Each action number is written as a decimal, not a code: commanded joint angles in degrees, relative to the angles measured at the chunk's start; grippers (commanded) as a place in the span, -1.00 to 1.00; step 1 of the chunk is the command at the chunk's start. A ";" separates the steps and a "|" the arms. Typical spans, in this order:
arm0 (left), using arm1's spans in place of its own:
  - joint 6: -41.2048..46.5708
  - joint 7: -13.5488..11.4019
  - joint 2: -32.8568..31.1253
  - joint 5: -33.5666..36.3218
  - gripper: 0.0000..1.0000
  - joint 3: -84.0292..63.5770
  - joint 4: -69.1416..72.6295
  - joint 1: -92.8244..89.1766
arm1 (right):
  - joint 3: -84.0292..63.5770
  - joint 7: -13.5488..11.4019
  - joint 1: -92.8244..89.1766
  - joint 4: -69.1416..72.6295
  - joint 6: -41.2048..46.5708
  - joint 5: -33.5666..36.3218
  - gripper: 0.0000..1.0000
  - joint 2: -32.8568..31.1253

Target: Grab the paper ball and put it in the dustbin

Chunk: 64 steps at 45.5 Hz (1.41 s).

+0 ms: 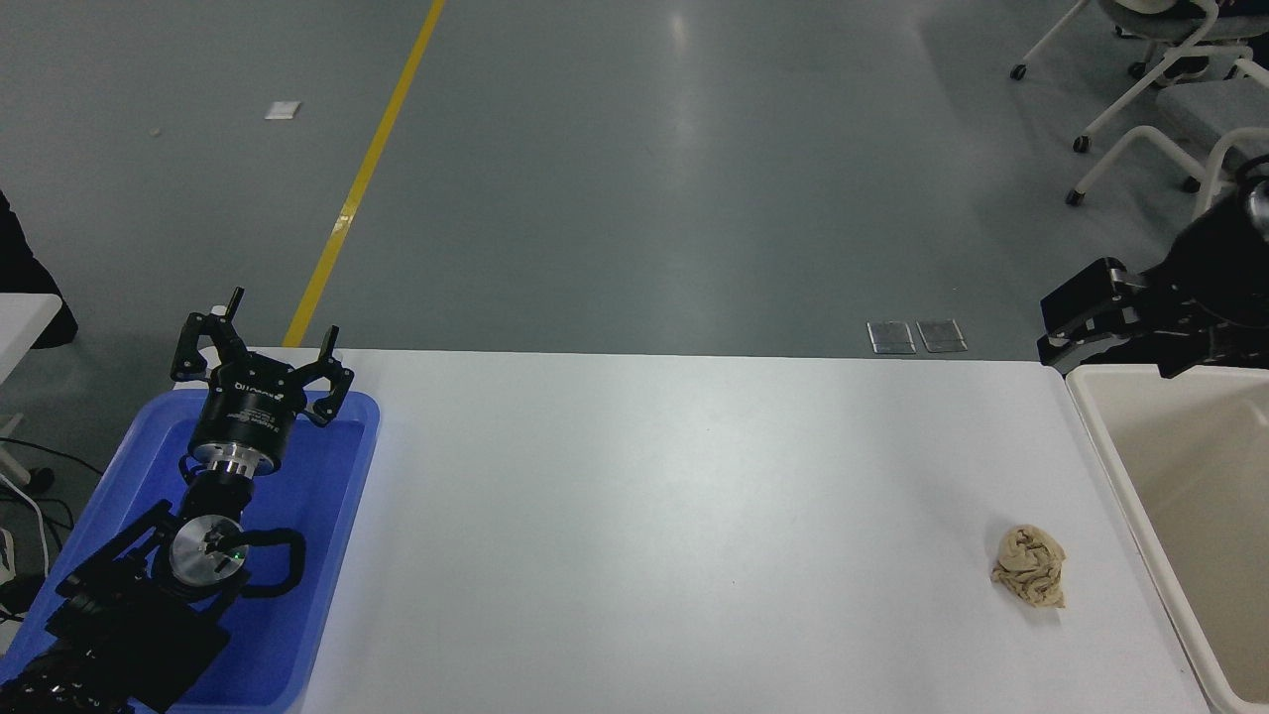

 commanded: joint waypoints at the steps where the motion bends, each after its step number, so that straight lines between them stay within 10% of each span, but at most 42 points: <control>1: 0.00 0.00 0.00 -0.05 1.00 0.00 0.00 0.00 | 0.36 0.05 -1.38 -4.99 0.00 1.25 1.00 0.20; 37: 0.00 0.00 0.00 0.03 1.00 0.00 0.00 0.00 | 2.38 -0.04 -18.42 -9.48 0.00 0.11 1.00 2.30; 64: -0.09 0.00 0.00 0.03 1.00 0.00 0.00 0.00 | 10.28 0.05 -40.22 -12.12 -24.43 0.20 1.00 7.32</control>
